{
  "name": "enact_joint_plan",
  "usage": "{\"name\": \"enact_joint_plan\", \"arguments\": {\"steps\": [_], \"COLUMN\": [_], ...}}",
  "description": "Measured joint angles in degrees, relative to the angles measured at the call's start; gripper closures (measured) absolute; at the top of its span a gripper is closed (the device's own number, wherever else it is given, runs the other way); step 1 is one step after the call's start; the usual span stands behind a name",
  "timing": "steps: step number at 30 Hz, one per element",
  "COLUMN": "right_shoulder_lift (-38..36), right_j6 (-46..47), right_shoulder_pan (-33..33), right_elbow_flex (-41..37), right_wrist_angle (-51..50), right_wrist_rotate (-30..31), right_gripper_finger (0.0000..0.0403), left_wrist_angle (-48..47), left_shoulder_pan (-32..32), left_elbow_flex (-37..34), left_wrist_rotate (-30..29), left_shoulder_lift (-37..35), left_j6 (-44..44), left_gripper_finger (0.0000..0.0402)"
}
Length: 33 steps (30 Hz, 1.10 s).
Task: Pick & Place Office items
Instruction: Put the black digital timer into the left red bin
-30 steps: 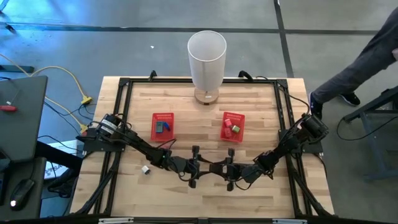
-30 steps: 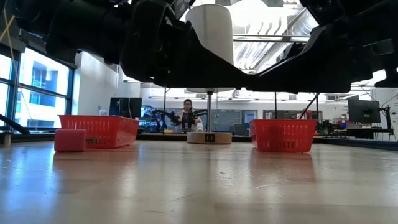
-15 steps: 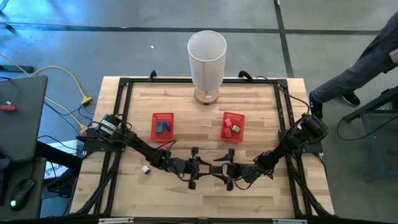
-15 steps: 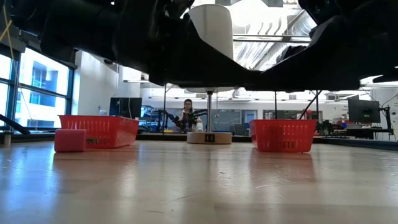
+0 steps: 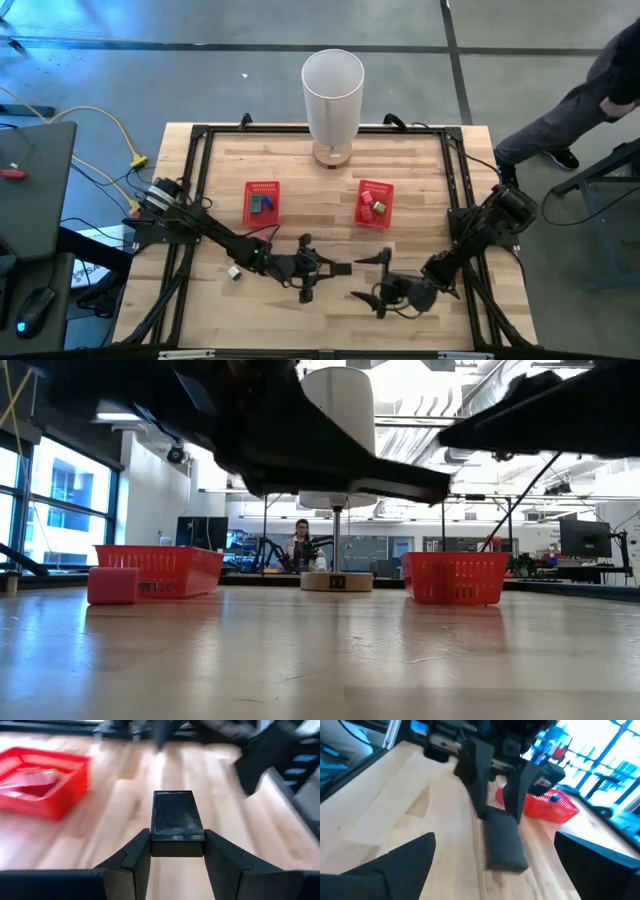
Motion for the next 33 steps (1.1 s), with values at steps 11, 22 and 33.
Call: {"name": "enact_joint_plan", "arguments": {"steps": [11, 22, 33], "right_shoulder_lift": [-0.61, -0.61, -0.58], "right_j6": [-0.12, 4.66, 10.32], "right_shoulder_pan": [2.24, 1.34, -2.32], "right_elbow_flex": [0.00, -0.02, -0.02], "right_wrist_angle": [-1.02, -6.13, -9.31], "right_wrist_rotate": [2.79, 1.59, -3.27], "right_gripper_finger": [0.0009, 0.0009, 0.0009], "left_wrist_angle": [-34.46, -72.38, -97.88], "left_shoulder_pan": [-6.17, -6.13, -7.01], "left_elbow_flex": [-0.02, -0.02, -0.02], "left_wrist_rotate": [-24.04, -21.54, -20.69], "left_shoulder_lift": [-16.04, -23.78, -27.57], "left_j6": [-18.04, -55.54, -81.02], "left_gripper_finger": [0.0262, 0.0262, 0.0262]}}
